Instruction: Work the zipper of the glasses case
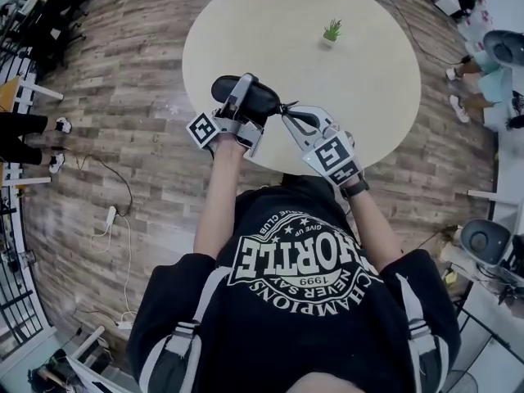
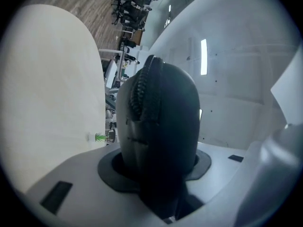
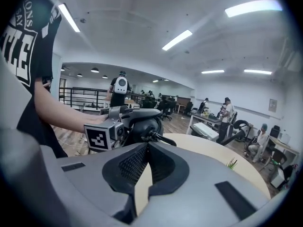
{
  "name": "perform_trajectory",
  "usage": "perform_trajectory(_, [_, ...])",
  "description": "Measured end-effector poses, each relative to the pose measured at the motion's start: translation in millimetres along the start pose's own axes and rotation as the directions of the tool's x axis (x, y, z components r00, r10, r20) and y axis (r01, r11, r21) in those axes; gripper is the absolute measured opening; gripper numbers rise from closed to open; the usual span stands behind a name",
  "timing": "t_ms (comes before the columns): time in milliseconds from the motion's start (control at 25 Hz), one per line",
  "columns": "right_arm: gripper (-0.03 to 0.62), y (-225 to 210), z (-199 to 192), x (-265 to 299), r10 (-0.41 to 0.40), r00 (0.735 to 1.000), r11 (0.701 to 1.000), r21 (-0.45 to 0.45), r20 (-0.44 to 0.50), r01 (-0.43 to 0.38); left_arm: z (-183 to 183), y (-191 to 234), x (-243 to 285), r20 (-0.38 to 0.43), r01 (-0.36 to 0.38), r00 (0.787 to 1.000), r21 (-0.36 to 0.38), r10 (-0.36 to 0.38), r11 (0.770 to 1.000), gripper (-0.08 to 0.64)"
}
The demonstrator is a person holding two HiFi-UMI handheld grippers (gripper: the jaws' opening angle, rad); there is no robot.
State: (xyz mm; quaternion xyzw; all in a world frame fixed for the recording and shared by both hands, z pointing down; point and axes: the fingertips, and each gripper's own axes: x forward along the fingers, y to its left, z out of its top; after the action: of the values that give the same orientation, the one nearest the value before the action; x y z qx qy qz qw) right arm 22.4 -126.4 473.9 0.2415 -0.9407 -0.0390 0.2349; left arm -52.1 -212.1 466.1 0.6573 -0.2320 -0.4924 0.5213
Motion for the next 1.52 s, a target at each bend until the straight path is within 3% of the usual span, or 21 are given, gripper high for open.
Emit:
perform_trajectory(120, [0.021, -1.1, 9.7, 3.6, -0.009, 0.999, 1.0, 0.004, 0.044, 0.009, 12.5, -1.2, -7.2, 0.112, 0.022, 0.994, -0.085, -0.012, 0.996, 0.212])
perform_trajectory(240, [0.021, -7.4, 22.8, 9.8, 0.04, 0.982, 0.98, 0.184, 0.185, -0.075, 29.5, -6.8, -14.1, 0.248, 0.13, 0.965, -0.173, -0.085, 0.976, 0.213])
perform_trajectory(360, [0.023, -6.7, 32.5, 9.8, 0.063, 0.961, 0.954, 0.266, 0.269, -0.137, 34.7, -15.9, -14.7, 0.272, 0.224, 0.947, -0.186, -0.169, 0.957, 0.215])
perform_trajectory(520, [0.023, -6.8, 42.2, 7.8, 0.014, 0.964, 0.974, 0.214, 0.265, -0.073, 37.8, -23.8, -16.1, 0.275, 0.274, 0.936, -0.172, -0.22, 0.946, 0.215])
perform_trajectory(640, [0.023, -12.5, 48.4, 5.7, -0.08, 0.972, 0.993, 0.098, 0.221, 0.06, 37.6, -22.6, -7.1, 0.236, 0.228, 0.953, -0.149, -0.189, 0.962, 0.213])
perform_trajectory(760, [0.021, -19.7, 50.6, 2.7, -0.179, 0.968, 0.983, -0.015, 0.177, 0.185, 31.1, -17.7, -1.9, 0.204, 0.195, 0.965, -0.151, -0.163, 0.969, 0.21])
perform_trajectory(840, [0.025, -23.0, 53.1, 3.0, -0.208, 0.965, 0.973, -0.07, 0.161, 0.221, 28.7, -13.0, -4.7, 0.204, 0.187, 0.967, -0.167, -0.151, 0.968, 0.209])
perform_trajectory(1000, [0.025, -21.2, 58.2, 4.8, -0.161, 0.968, 0.987, 0.011, 0.19, 0.162, 29.1, -14.9, -5.1, 0.155, 0.184, 0.975, -0.17, -0.158, 0.968, 0.209])
perform_trajectory(1120, [0.026, -23.0, 64.1, 1.6, -0.102, 0.967, 0.993, 0.075, 0.231, 0.087, 16.4, -19.1, 1.0, 0.051, 0.196, 0.981, -0.215, -0.19, 0.957, 0.209])
perform_trajectory(1240, [0.026, -22.1, 71.8, 1.2, 0.0, 0.969, 0.998, 0.056, 0.249, -0.014, -0.6, -27.8, 6.0, -0.065, 0.203, 0.972, -0.259, -0.227, 0.944, 0.213])
perform_trajectory(1400, [0.026, -20.1, 70.3, 0.3, 0.086, 0.966, 0.993, 0.052, 0.243, -0.102, -6.0, -35.5, 10.2, -0.17, 0.191, 0.959, -0.208, -0.228, 0.959, 0.221])
perform_trajectory(1520, [0.026, -23.2, 73.1, 1.5, 0.082, 0.963, 0.995, 0.04, 0.255, -0.096, -5.7, -41.0, 16.6, -0.217, 0.187, 0.95, -0.173, -0.222, 0.967, 0.225])
